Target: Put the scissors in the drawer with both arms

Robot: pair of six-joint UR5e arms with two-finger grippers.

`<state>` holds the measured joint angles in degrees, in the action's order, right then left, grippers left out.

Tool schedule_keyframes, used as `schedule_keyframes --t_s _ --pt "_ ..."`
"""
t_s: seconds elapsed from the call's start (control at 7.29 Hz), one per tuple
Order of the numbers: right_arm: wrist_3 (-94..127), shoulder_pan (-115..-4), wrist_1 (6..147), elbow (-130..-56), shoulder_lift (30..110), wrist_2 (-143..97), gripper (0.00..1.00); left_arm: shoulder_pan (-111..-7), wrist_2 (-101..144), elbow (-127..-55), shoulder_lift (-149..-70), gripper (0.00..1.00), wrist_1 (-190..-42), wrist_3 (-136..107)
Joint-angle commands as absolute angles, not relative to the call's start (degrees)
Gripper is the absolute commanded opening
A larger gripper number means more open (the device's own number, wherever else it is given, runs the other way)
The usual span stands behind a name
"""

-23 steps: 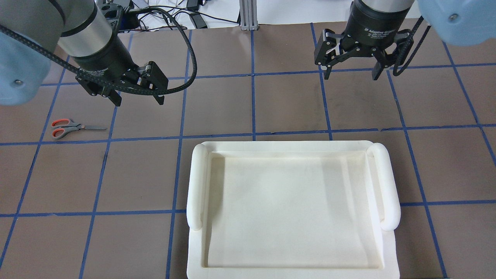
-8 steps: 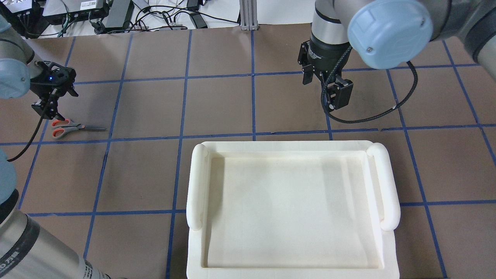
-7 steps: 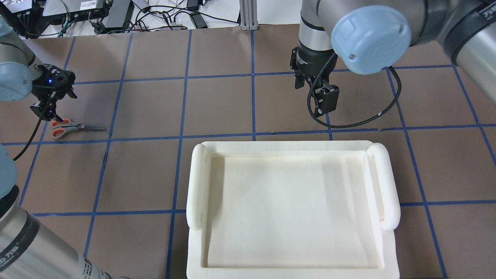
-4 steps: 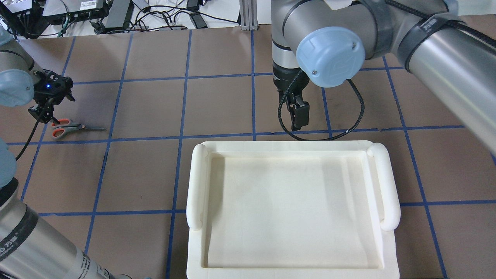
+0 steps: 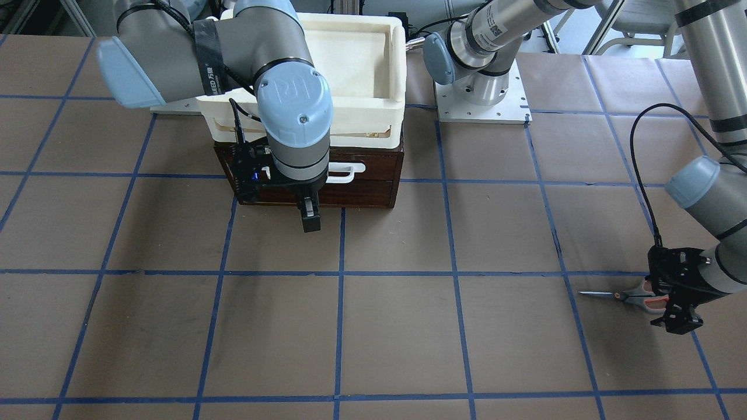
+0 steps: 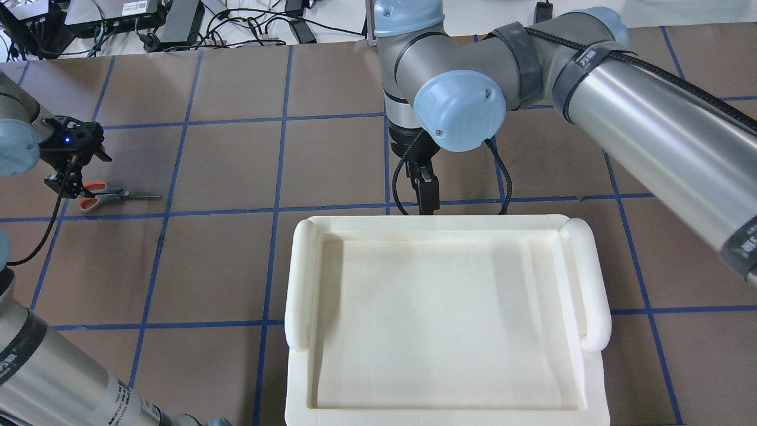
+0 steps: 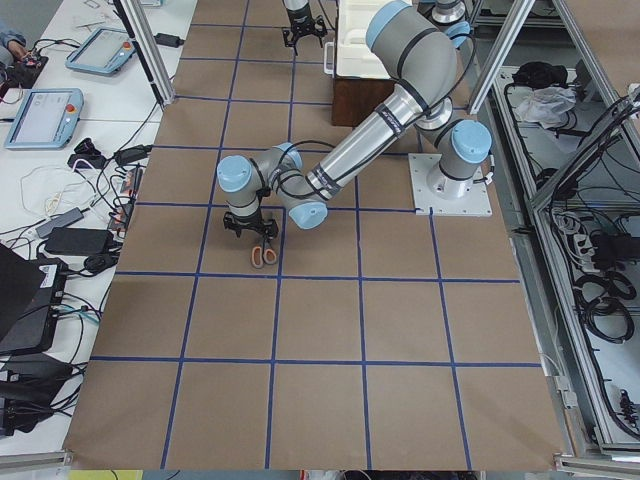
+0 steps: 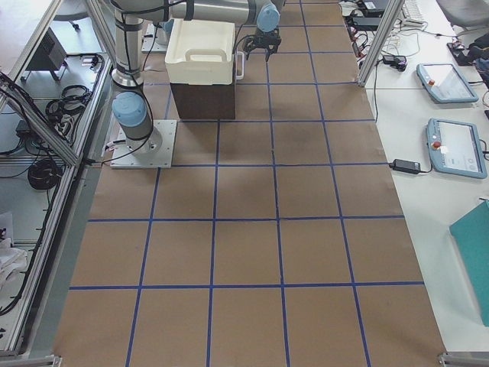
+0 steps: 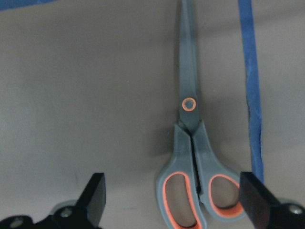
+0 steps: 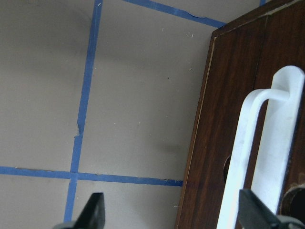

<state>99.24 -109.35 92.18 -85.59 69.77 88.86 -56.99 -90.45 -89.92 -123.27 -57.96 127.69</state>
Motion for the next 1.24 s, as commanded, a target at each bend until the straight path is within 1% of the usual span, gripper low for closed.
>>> schedule_keyframes --t_s 0.0,0.14,1.1 --pt "102.72 -109.42 91.94 -85.61 69.17 86.76 1.0 -56.95 -90.79 -92.8 -122.52 1.0 -54.35 123.23" --pt "103.27 -109.42 91.5 -85.61 68.91 86.84 1.0 -56.95 -90.79 -94.73 -122.08 1.0 -51.27 122.96" --pt "105.55 -109.34 88.25 -85.61 67.59 87.19 1.0 -57.48 -90.79 -95.18 -123.4 0.99 -50.54 130.52"
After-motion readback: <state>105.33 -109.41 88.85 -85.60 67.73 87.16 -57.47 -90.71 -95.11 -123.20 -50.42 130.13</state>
